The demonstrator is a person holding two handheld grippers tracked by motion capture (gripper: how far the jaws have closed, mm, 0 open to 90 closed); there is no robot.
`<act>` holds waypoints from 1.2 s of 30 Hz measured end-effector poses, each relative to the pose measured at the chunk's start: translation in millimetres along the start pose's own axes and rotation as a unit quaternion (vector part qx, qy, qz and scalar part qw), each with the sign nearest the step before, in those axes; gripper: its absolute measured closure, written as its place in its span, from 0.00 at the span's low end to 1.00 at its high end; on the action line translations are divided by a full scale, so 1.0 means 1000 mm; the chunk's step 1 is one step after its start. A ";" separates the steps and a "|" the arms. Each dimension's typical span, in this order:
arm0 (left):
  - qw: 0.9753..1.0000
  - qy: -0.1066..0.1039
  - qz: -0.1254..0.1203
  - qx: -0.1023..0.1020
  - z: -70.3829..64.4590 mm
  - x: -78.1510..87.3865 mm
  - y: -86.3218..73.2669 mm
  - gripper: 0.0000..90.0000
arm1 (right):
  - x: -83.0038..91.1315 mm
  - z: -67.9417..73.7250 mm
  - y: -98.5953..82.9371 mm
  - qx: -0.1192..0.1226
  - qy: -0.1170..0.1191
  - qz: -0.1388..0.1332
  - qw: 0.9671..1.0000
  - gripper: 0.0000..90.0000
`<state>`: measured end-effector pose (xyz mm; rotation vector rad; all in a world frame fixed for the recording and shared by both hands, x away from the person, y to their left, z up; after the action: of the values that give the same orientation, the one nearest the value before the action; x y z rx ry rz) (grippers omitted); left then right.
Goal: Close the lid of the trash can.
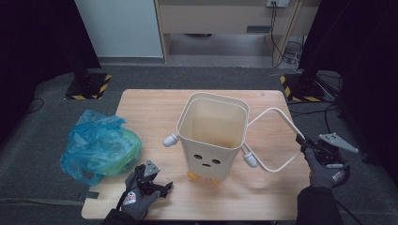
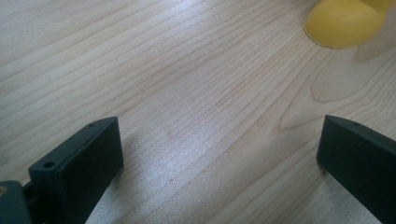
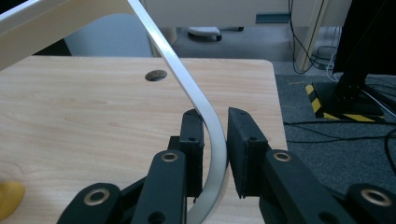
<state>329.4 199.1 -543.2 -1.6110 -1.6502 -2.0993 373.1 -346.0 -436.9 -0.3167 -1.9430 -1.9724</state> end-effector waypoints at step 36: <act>1.000 -0.001 0.000 0.000 0.000 0.000 0.000 0.00 | 0.047 0.002 0.047 -0.037 -0.006 -0.136 0.990 0.85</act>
<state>329.6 199.0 -543.3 -1.6129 -1.6502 -2.0996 348.4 -348.5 -375.1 -0.0840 -2.0120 -2.2202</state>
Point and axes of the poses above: each handheld gripper's, and its own axes: x roughly backward along the jaws, y roughly out of its top, z roughly to its left, the point moved 1 cm from there along -x, roughly forward along the jaws, and after that the axes turned 7 degrees about -y, right-handed, at the moved point
